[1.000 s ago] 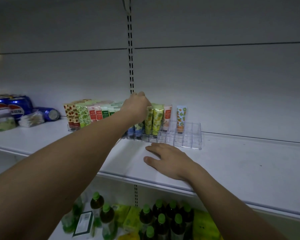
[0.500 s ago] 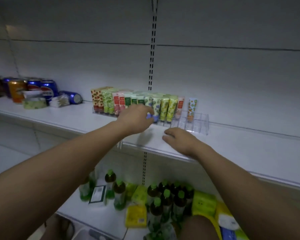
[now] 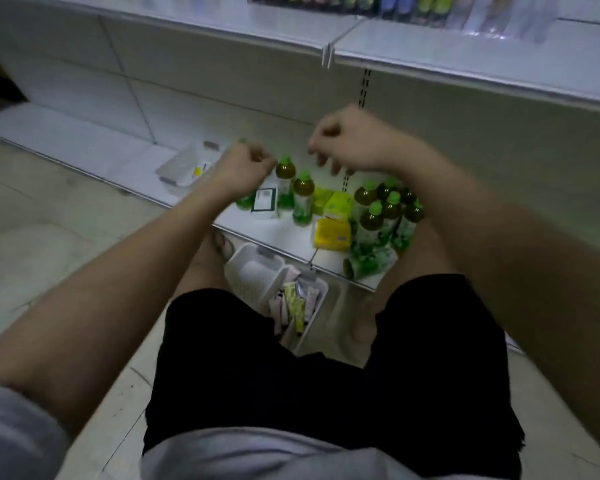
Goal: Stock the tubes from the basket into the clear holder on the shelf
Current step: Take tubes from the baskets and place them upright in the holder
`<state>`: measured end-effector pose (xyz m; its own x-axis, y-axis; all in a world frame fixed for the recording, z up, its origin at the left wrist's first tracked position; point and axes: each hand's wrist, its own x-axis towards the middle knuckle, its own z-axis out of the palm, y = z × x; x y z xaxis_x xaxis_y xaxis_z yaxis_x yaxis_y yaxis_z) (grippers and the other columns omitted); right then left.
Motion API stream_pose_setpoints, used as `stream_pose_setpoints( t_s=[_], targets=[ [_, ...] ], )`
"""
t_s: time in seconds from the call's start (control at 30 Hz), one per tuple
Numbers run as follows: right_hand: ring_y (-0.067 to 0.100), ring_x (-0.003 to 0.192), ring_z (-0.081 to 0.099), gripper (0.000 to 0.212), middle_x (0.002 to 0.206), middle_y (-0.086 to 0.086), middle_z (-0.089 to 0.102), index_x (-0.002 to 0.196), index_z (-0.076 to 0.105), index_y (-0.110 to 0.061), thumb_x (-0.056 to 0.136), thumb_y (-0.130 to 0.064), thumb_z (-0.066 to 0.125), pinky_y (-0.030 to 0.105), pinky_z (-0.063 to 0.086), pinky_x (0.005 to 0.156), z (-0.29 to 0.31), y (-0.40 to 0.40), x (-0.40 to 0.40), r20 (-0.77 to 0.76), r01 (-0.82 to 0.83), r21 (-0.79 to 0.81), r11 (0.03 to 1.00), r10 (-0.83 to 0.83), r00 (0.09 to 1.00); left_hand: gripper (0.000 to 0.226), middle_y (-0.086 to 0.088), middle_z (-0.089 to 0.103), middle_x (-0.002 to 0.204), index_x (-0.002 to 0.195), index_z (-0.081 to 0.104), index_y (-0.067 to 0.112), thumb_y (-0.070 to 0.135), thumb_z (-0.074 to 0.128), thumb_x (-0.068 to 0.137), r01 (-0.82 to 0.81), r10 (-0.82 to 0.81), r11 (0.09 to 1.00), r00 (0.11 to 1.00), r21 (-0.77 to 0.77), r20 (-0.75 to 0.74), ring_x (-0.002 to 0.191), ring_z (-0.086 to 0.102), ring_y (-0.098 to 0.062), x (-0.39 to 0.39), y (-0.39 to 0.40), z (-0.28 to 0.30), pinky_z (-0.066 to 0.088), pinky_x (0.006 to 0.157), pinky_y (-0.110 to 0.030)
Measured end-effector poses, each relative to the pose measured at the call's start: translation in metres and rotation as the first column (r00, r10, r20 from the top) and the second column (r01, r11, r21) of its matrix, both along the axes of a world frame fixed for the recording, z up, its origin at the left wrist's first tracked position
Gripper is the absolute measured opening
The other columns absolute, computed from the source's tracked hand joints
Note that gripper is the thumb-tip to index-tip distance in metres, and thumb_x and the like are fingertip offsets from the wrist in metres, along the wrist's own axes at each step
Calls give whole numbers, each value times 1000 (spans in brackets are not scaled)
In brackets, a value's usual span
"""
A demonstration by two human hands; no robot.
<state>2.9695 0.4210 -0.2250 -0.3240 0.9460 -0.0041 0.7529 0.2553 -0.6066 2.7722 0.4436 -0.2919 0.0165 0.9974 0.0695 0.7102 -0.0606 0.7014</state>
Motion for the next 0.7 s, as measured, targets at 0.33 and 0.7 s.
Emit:
stream_pose_setpoints(
  t_s=[0.33,0.7],
  targets=[
    [23,58,52,31,69,10,57,76,58,0,96,-24,56,33,47,59,-208,1,-11,166,154,-554,818,-73,983,19,-15,62,80,79,65,8,19,56,91,-54,119,865,988,-499,100,66,51,-21,36,-13,-168,43,63,-28],
    [11,59,35,22,72,-1,34,107,28,-15,98,-10,48,33,39,73,-349,1,-38,294,246,-748,616,-25,955,40,-18,67,114,128,59,6,5,50,89,-163,313,652,947,-741,67,103,65,-32,44,-10,-272,54,89,-37]
  ],
)
